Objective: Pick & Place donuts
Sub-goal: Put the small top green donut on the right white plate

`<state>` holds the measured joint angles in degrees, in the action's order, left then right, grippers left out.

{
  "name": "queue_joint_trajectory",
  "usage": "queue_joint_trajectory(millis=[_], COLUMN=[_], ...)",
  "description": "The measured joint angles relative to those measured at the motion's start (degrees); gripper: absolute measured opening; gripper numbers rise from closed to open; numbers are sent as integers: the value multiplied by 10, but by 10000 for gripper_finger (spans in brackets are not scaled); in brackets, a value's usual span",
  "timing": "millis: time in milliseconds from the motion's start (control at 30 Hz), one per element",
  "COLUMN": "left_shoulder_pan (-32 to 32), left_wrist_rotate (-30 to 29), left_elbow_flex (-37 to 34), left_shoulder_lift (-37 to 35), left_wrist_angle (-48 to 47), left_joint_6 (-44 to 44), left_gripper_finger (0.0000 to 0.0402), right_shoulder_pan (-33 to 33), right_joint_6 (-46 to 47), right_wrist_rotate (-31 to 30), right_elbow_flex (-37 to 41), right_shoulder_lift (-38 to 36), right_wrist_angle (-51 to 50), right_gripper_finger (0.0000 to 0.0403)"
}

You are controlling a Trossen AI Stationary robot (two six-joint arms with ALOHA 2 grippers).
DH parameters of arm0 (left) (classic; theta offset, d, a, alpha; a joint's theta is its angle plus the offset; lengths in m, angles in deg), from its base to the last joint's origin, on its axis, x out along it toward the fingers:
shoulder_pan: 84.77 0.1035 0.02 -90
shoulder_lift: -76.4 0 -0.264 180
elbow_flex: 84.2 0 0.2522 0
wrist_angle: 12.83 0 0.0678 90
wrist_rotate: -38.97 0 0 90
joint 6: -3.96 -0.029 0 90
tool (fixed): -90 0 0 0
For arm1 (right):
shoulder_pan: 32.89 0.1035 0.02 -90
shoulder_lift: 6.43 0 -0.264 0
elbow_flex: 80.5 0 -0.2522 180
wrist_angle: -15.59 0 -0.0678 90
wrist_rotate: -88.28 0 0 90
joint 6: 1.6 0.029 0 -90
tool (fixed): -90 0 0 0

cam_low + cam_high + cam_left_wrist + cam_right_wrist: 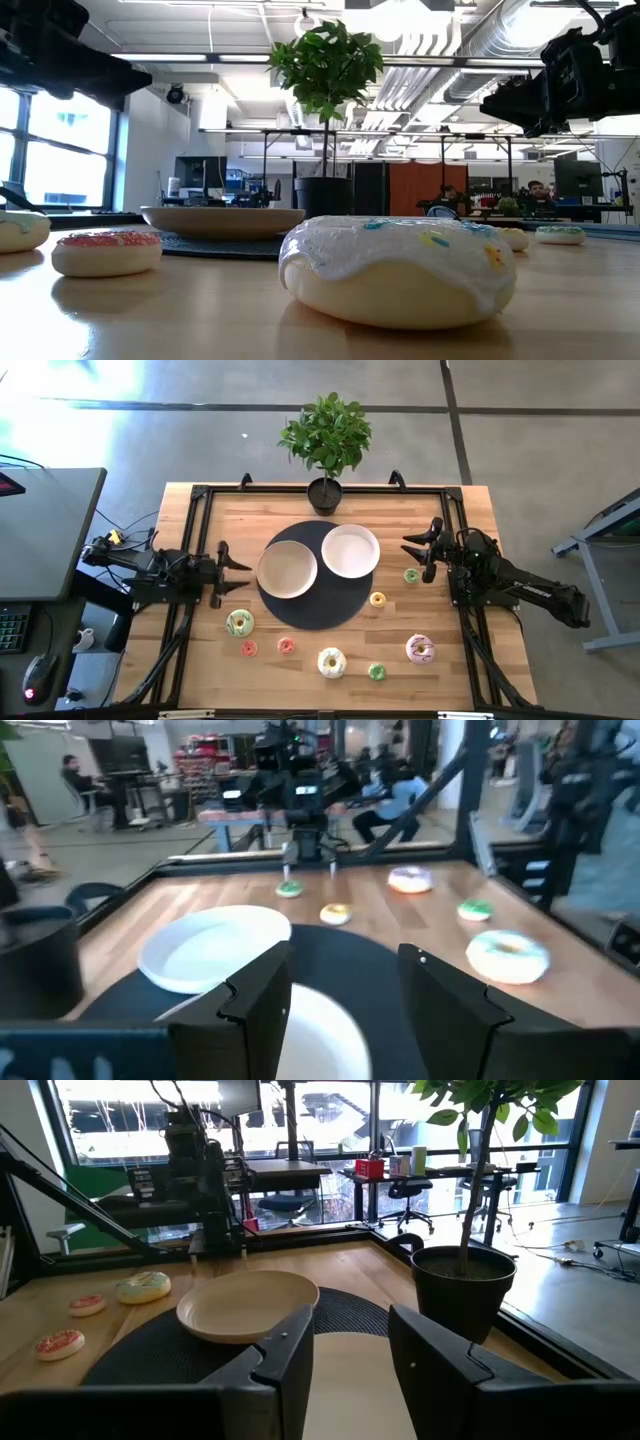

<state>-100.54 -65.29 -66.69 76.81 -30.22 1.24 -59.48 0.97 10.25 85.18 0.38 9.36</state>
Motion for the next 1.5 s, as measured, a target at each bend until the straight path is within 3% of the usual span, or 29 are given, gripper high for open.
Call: queue_joint_trajectory(millis=[233, 700, 800, 933, 1167, 1400, 1500], left_shoulder_pan=[0, 0, 0, 0, 0, 0, 0], left_wrist_rotate=[-31, -29, -64, -91, -92, -21, -21], left_elbow_flex=[0, 2, 28, 91, 180, 192, 192], left_shoulder_lift=[0, 0, 7, 40, 123, 191, 220], left_wrist_angle=[7, 26, 15, -19, -61, -64, -64], left_joint_6=[79, 14, 6, -30, 22, 52, 86], left_gripper_finger=[179, 179, 179, 179, 179, 179, 179], right_shoulder_pan=[0, 0, 0, 0, 0, 0, 0], right_joint_6=[0, 0, 0, 0, 0, 0, 0], right_wrist_rotate=[0, 0, 0, 0, 0, 0, 0], right_elbow_flex=[0, 0, 0, 0, 0, 0, 0], right_shoulder_lift=[0, 0, 0, 0, 0, 0, 0], right_wrist_angle=[0, 0, 0, 0, 0, 0, 0], right_gripper_finger=[129, 129, 129, 129, 129, 129, 129])
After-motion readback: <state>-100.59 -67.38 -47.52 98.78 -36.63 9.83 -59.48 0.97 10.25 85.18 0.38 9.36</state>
